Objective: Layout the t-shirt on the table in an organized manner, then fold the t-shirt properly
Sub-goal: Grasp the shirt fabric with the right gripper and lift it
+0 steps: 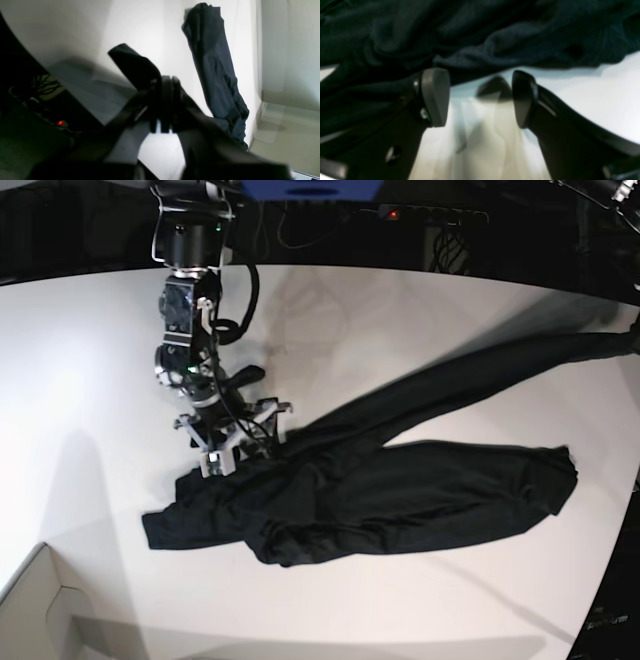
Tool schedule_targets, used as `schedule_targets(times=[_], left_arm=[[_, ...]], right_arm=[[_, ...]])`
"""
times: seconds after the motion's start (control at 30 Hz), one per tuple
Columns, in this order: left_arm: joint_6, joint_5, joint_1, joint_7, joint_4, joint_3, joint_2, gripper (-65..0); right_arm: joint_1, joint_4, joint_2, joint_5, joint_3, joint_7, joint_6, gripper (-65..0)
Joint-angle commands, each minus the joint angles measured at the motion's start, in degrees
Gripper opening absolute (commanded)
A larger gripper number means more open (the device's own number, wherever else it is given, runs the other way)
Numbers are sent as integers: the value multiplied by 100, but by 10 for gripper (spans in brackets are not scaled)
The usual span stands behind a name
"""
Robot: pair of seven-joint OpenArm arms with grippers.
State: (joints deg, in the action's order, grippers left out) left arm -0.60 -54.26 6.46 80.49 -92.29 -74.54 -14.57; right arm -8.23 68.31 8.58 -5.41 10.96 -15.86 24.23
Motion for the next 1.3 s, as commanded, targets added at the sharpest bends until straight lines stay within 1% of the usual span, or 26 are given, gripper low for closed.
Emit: schedule_targets(times=[0.0, 0.07, 0.1, 0.13, 0.3, 0.33, 0.4, 0.53, 0.63, 1.03, 1.13, 1.27], left_arm=[[82, -205, -96, -49, -85, -5, -121, -649], [82, -205, -105, -49, -85, -5, -121, -649], [82, -205, -114, -49, -85, -5, -121, -649], [82, -205, -123, -49, -85, -5, -130, -649], [82, -205, -149, -49, -85, -14, -148, -649], [82, -205, -149, -49, -85, -14, -148, -649], [82, -205, -158, -49, -85, -14, -148, -649], [82, -205, -255, -49, -85, -14, -148, -649], [82, -205, -325, -49, -85, -14, -139, -649], [82, -205, -325, -49, -85, -14, -121, -649], [73, -205, -307, -49, -85, -23, -121, -649], [73, -205, -307, -49, -85, -23, -104, -649]], right_arm=[[-192, 57, 26, 71, -10, 157, 61, -255], [-263, 57, 26, 71, -2, 157, 61, -267], [-272, 57, 26, 71, -10, 157, 61, -290], [-280, 48, 26, 97, -10, 157, 69, -327], [-254, 153, -10, 756, -10, 148, 69, -636], [-201, 268, -36, 835, 7, 113, 69, -650], [45, 487, -133, 941, -28, 131, 69, -650], [502, 1147, -185, 1170, -2, 113, 69, -650], [845, 1630, -308, 1275, -28, 113, 69, -650], [2568, 3503, -326, 1301, -10, 157, 69, -650], [2867, 3731, -326, 1301, -10, 157, 69, -650], [2761, 3494, -326, 1301, -28, 104, 69, -650]])
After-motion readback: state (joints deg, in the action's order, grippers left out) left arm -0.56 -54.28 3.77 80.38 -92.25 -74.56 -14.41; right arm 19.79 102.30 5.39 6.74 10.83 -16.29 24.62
